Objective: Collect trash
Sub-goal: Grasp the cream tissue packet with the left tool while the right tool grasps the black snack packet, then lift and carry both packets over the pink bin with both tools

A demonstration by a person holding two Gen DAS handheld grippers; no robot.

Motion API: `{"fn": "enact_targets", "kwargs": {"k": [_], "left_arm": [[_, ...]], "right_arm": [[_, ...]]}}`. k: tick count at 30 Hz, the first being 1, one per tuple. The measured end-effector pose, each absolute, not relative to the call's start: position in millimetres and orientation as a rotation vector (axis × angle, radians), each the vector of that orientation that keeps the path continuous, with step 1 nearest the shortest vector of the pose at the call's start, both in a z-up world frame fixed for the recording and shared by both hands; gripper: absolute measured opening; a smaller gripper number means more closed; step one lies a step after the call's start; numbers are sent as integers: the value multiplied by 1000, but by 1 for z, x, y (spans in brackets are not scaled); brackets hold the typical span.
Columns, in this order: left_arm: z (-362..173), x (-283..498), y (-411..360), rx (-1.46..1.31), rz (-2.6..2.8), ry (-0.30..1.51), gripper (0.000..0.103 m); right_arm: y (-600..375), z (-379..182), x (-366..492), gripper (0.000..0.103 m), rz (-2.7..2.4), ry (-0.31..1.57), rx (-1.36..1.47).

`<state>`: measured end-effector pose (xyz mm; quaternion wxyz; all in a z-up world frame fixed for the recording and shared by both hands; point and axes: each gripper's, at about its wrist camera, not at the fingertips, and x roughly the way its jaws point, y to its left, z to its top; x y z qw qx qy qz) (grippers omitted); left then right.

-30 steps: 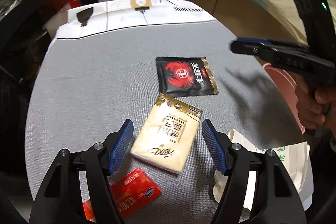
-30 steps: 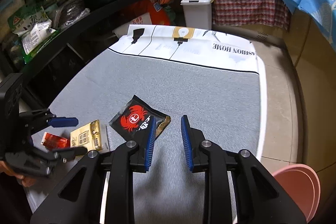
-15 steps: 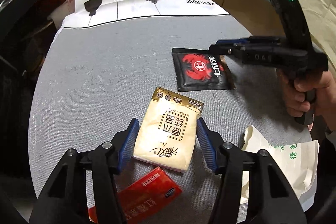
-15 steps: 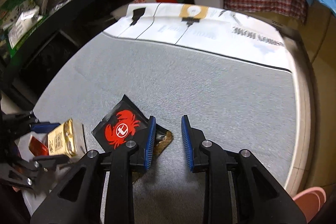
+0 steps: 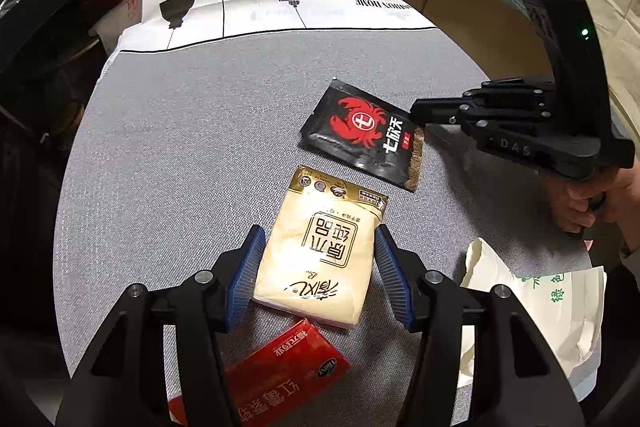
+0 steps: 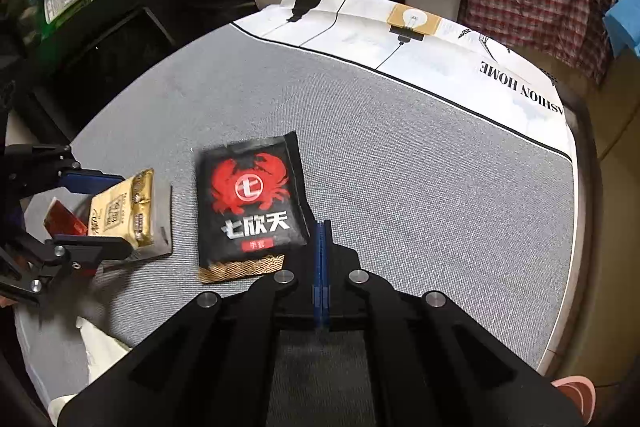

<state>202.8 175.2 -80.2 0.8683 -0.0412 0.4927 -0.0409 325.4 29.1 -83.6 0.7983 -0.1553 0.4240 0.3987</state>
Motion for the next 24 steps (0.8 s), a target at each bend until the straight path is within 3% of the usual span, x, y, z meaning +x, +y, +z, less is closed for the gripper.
{"fn": "enact_targets", "kwargs": {"k": [7,12,22,24], "left_arm": [[-80,202,175,-79,-83,1033,55],[-79,201,174,-74,-87,1034,55],[-78,200,179,-86,-70,1030,55],[-78,200,180,-87,-66,1027,55]], "right_arm": [[21,-70,322,1,855,910,-281],[28,-72,332,16,809,910,-264],[50,-86,338,17,839,946,-271],[51,-87,337,12,850,950,-273]]}}
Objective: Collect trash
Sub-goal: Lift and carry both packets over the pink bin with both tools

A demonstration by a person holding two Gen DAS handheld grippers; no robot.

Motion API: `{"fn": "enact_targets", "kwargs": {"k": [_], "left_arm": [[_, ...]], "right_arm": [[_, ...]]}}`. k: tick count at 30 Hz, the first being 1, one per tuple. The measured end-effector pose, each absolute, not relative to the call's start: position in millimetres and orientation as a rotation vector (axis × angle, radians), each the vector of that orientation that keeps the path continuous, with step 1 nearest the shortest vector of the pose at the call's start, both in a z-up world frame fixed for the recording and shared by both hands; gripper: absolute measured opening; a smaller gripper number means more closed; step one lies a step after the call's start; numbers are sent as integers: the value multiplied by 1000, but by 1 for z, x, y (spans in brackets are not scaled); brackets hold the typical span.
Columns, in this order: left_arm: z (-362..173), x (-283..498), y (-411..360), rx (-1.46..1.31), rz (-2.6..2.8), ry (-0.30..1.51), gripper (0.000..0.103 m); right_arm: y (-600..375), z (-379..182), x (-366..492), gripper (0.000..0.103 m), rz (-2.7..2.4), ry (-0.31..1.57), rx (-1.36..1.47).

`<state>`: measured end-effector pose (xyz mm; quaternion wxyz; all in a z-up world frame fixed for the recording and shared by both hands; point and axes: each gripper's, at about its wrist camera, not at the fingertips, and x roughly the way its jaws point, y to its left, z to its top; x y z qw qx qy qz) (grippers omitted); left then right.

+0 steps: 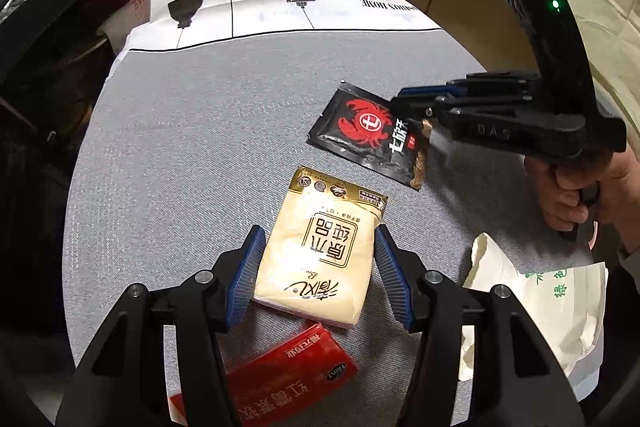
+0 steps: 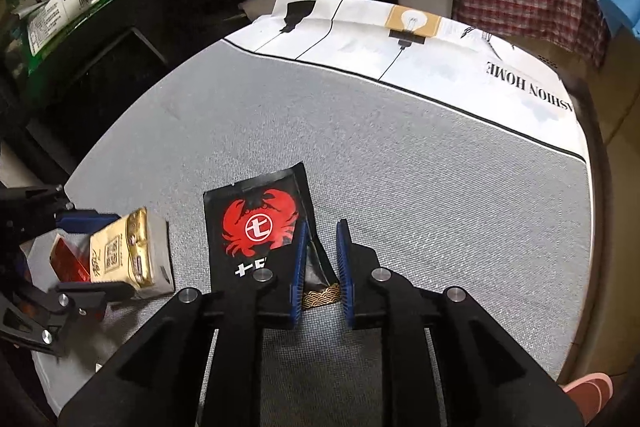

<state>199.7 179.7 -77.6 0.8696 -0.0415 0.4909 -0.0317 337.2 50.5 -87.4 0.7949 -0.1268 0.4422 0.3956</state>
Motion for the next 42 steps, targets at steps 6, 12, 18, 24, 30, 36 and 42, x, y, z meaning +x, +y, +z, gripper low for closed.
{"fn": "enact_targets", "kwargs": {"k": [6,12,18,24,30,36,42], "left_arm": [[-73,200,181,-87,-62,1012,55],[-64,197,183,-86,-47,984,55],[-55,193,185,-86,-29,956,55],[-41,185,182,-84,-16,919,55],[-27,176,175,-76,-6,879,55],[-11,164,165,-70,-7,835,55],[6,153,154,-78,-12,791,55]], "right_arm": [[48,-82,329,0,884,927,-284],[34,-64,323,0,869,885,-244],[17,-39,311,0,844,836,-223],[6,-19,296,0,826,799,-221],[-11,4,278,0,800,768,-229],[-40,22,257,0,755,751,-181],[-69,43,232,0,708,720,-157]]}}
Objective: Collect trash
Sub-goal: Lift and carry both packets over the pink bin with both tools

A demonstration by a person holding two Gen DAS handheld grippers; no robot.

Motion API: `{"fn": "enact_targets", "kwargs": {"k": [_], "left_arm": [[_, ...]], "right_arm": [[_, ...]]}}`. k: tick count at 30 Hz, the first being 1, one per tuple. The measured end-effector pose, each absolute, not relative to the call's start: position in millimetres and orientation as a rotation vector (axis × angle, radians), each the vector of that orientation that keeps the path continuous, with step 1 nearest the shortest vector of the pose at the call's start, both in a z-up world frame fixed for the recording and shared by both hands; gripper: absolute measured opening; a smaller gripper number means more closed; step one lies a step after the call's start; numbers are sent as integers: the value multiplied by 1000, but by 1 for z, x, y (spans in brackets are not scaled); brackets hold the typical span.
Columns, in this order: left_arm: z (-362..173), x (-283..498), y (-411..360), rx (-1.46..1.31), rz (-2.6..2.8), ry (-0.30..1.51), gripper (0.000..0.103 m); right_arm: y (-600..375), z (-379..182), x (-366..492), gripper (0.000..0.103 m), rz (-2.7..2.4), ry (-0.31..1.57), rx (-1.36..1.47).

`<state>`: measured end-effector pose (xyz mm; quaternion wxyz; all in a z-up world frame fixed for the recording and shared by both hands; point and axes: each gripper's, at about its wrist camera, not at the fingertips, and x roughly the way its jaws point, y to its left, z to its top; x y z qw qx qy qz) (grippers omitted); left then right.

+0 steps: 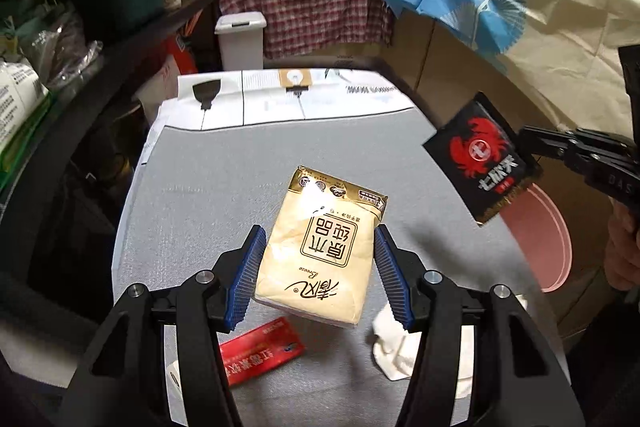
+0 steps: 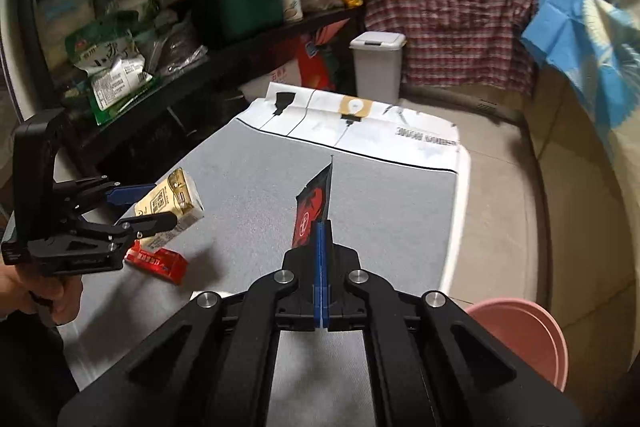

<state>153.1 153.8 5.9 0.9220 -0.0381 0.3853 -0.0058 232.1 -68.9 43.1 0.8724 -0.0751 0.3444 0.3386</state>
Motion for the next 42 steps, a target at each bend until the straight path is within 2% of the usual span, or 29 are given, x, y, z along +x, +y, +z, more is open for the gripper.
{"fn": "enact_targets", "kwargs": {"k": [20,34,42], "left_arm": [[44,122,101,-93,-105,707,55],[30,115,19,-51,-232,745,55],[18,143,-30,-76,-273,781,55]], "right_arm": [[-181,79,166,0,517,623,-40],[-248,60,174,0,355,642,87],[-267,48,185,0,285,671,149]]}}
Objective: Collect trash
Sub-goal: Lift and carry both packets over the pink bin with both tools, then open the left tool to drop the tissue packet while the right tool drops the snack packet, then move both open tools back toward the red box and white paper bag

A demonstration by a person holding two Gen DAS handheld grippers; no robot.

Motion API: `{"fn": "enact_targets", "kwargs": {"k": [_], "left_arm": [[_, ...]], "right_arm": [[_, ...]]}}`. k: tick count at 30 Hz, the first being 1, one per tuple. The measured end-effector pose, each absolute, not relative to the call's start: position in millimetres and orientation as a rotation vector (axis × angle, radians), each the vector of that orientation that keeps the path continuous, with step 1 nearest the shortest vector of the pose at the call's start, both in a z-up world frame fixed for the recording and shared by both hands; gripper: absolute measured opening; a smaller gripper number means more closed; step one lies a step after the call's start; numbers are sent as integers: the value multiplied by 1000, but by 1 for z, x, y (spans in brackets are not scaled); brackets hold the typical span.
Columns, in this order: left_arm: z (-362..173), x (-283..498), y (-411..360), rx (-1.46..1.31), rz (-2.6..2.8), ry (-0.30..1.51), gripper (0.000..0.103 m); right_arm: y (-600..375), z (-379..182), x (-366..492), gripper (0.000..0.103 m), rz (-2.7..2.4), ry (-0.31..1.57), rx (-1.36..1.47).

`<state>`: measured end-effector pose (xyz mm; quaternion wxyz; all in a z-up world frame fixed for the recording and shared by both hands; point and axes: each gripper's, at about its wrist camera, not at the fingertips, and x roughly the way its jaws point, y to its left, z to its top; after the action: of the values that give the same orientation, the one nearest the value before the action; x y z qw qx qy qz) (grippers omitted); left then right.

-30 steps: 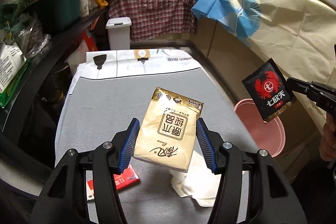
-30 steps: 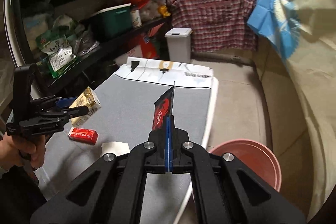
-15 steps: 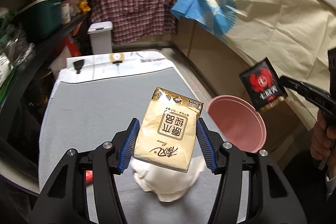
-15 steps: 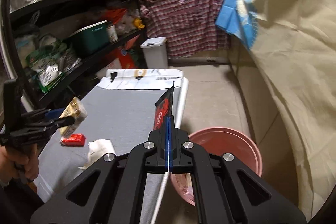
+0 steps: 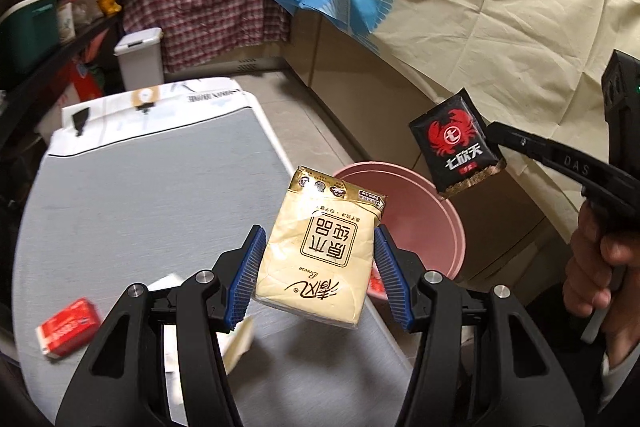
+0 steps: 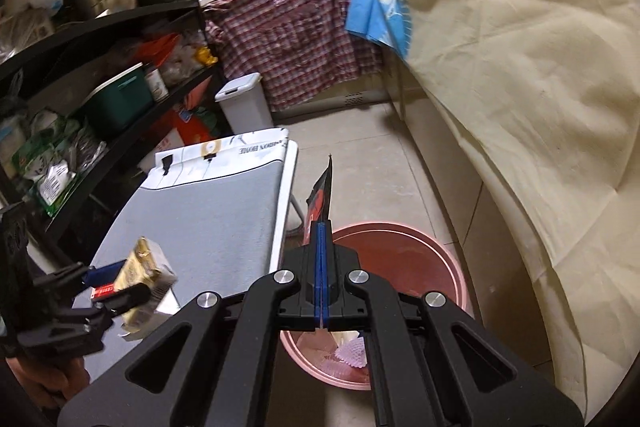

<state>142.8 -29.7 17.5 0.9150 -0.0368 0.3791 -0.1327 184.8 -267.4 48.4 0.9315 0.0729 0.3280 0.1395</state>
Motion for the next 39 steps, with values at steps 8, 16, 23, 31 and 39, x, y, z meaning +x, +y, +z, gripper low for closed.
{"fn": "enact_targets", "kwargs": {"k": [8,16,23,31,39], "left_arm": [[9,175,-67,-84,-273,807,55],[2,202,-88,-73,-283,820,55],[-4,219,-101,-72,-305,834,55],[-16,233,-113,-63,-331,866,56],[-15,239,-115,-78,-335,877,61]], "right_arm": [[-283,38,194,0,215,700,171],[-291,29,203,0,173,721,169],[-289,25,210,0,147,737,139],[-291,19,215,0,132,763,129],[-293,17,214,46,83,767,123]]}}
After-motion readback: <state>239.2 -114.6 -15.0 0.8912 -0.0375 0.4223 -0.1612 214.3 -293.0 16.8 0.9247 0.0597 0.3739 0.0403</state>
